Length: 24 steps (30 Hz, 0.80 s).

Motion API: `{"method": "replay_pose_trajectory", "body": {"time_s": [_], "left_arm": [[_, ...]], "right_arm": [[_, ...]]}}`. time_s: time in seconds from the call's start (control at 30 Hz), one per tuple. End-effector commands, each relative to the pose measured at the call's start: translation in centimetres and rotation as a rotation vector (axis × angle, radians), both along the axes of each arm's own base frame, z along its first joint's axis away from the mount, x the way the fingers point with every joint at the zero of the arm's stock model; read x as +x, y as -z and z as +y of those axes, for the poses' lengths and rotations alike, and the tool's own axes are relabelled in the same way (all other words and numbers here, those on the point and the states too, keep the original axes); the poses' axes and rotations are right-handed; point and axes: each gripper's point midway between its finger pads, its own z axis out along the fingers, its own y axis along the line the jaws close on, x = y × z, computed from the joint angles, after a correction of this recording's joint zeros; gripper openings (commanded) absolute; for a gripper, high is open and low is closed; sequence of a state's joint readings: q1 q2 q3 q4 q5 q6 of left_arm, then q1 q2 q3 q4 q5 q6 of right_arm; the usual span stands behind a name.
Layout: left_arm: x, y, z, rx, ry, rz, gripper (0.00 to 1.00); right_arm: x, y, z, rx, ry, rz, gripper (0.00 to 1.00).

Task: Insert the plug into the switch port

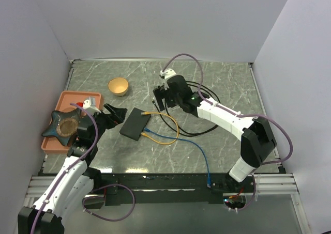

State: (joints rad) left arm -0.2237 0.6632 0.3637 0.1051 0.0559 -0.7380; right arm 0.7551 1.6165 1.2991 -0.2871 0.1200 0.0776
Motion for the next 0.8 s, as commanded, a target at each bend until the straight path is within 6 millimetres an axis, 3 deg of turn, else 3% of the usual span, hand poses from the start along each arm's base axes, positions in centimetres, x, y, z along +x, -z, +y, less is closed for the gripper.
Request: {"method": "replay_pose_trajectory", "body": {"time_s": [0.0,0.13,0.2,0.23,0.3,0.33,0.37,0.4,0.47,0.5,0.57,0.6,0.77], "left_arm": [[0.1,-1.0,-0.3,-0.022,0.014,-0.019,0.96],[0.0,-1.1,-0.4,-0.022,0.022,-0.023,0.96],[0.1,-1.1,-0.5,-0.020,0.024,-0.023,0.96],[0.1,-1.1,-0.5,-0.020,0.025,-0.023,0.96],[0.1,-0.9,-0.6,-0.016,0.030,-0.016,0.96],[0.1,-0.8,-0.6,-0.015,0.035,-0.015,0.96],[0.2,-0.8,-0.7,-0.012,0.035,-0.015,0.96],[0.2,-0.5,-0.7,-0.011,0.037,-0.007,0.96],[0.3,-0.4,-0.8,-0.008,0.043,-0.004,0.96],[0.4,-0.3,-0.8,-0.006,0.044,0.001,0.96],[0.4,-0.2,-1.0,-0.003,0.054,0.004,0.96],[0.5,0.0,-1.0,-0.002,0.055,0.008,0.96],[0.6,0.3,-1.2,0.002,0.064,0.015,0.96]], "right_arm": [[1.8,-0.5,-1.1,0.035,0.093,0.021,0.99],[3.7,1.1,-0.9,0.014,0.105,0.056,0.99],[4.6,0.9,-0.1,0.032,0.084,0.058,0.99],[5.0,2.3,0.1,0.013,0.081,0.086,0.98],[6.2,2.0,1.1,0.011,0.072,0.078,0.97],[6.4,4.1,1.2,-0.028,0.071,0.121,0.94],[7.3,3.2,1.9,-0.024,0.070,0.110,0.92],[7.6,5.0,2.1,-0.052,0.072,0.141,0.90],[8.4,5.1,2.8,-0.057,0.065,0.132,0.86],[8.7,6.1,2.9,-0.071,0.068,0.142,0.83],[9.1,6.2,3.4,-0.076,0.058,0.145,0.77],[9.2,7.5,3.5,-0.096,0.058,0.168,0.75],[9.2,9.1,4.7,-0.120,0.025,0.196,0.71]]}}
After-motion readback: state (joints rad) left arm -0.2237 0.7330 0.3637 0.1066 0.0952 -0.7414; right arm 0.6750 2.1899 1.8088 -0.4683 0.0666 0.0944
